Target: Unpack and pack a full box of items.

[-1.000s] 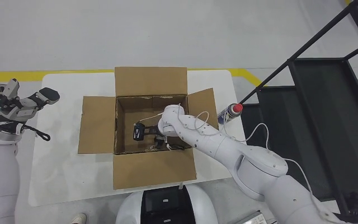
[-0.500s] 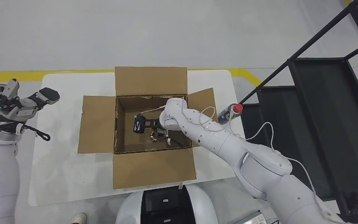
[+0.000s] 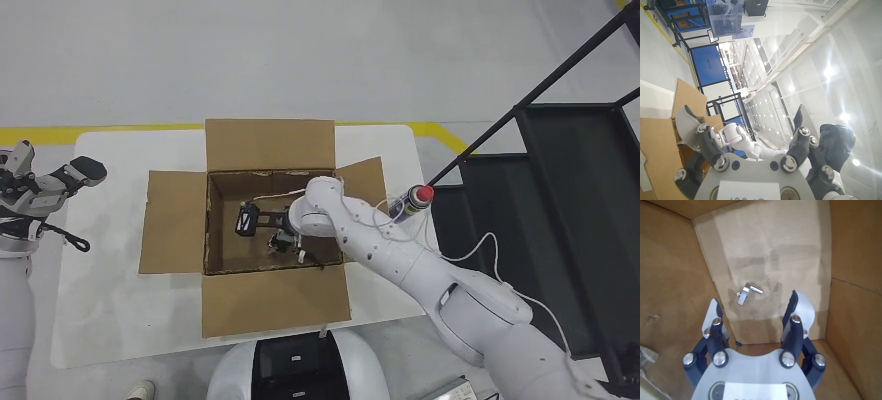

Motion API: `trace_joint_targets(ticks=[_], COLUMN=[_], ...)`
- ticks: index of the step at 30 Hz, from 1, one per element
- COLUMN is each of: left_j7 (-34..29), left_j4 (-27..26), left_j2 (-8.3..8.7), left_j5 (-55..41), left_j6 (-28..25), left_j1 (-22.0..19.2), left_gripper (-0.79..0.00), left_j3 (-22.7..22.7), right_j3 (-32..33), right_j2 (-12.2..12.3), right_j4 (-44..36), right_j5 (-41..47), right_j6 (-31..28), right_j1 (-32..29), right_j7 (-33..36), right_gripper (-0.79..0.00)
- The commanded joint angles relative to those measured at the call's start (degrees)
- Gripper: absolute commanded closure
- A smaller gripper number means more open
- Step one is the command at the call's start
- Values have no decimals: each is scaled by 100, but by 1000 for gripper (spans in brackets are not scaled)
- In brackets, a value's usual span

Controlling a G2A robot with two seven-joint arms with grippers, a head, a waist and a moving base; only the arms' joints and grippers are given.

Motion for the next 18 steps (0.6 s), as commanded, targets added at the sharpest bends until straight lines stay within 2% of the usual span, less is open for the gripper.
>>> trace_joint_targets(ticks=[1, 10, 12, 13, 18], left_j7=[0, 0, 0, 0, 0], left_j4=[0, 0, 0, 0, 0], left_j2=[0, 0, 0, 0, 0], left_j5=[0, 0, 0, 0, 0], left_j6=[0, 0, 0, 0, 0], left_j1=[0, 0, 0, 0, 0], left_gripper=[-785, -785, -785, -785, -785], left_j3=[0, 0, 0, 0, 0], right_j3=[6, -197, -247, -271, -386], right_j2=[-4, -164, -219, -246, -388], right_j4=[-25, 303, 430, 515, 857], right_j5=[85, 84, 82, 71, 72], right_j6=[40, 346, 398, 430, 533], right_j1=[-60, -67, -30, -11, 65], right_j7=[47, 34, -29, -56, -224], right_gripper=[-665, -548, -499, -409, -339])
